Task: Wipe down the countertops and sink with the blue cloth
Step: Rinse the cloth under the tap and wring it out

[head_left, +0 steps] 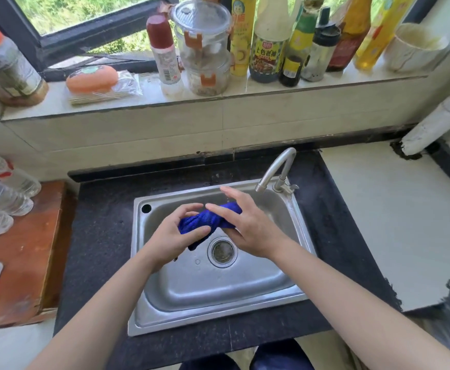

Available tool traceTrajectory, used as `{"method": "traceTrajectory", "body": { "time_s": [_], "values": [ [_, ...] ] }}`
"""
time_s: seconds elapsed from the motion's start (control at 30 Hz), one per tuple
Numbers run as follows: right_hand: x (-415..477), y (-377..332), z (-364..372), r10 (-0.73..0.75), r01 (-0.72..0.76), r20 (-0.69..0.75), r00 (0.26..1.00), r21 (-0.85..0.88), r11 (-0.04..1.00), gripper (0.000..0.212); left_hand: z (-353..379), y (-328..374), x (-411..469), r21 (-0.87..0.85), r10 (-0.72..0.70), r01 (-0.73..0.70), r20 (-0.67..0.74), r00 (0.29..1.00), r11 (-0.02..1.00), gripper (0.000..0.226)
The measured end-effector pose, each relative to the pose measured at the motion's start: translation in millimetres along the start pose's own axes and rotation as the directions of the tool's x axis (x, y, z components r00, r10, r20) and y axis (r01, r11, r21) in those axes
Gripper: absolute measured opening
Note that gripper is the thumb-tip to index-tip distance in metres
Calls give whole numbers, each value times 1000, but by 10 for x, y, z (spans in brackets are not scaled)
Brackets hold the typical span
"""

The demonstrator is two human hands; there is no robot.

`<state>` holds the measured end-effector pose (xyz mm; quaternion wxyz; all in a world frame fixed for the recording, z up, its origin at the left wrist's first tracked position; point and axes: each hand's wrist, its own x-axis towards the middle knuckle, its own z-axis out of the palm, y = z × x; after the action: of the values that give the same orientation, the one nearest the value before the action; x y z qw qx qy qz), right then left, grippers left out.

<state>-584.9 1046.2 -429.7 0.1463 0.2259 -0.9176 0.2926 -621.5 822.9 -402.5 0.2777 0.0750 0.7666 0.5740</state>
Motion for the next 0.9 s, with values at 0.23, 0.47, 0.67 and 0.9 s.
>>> {"method": "traceTrajectory", "body": {
  "time_s": [0.23,0.47,0.67,0.9],
  "values": [
    [98,-8,-18,-17,27,52,999,-207,978,59,86,64,47,482,289,-241,-27,957,842,54],
    [234,-313,151,575,-636,277,770,263,725,29,137,-192,-5,670,346,-173,-133,929,722,43],
    [162,-269,246,634,-744,431,642,551,378,24,137,-256,-22,683,379,-209,-107,919,700,22],
    [-42,-41,58,391,-482,463,795,92,871,35,108,-242,-15,278,97,-84,-34,995,957,13]
  ]
}}
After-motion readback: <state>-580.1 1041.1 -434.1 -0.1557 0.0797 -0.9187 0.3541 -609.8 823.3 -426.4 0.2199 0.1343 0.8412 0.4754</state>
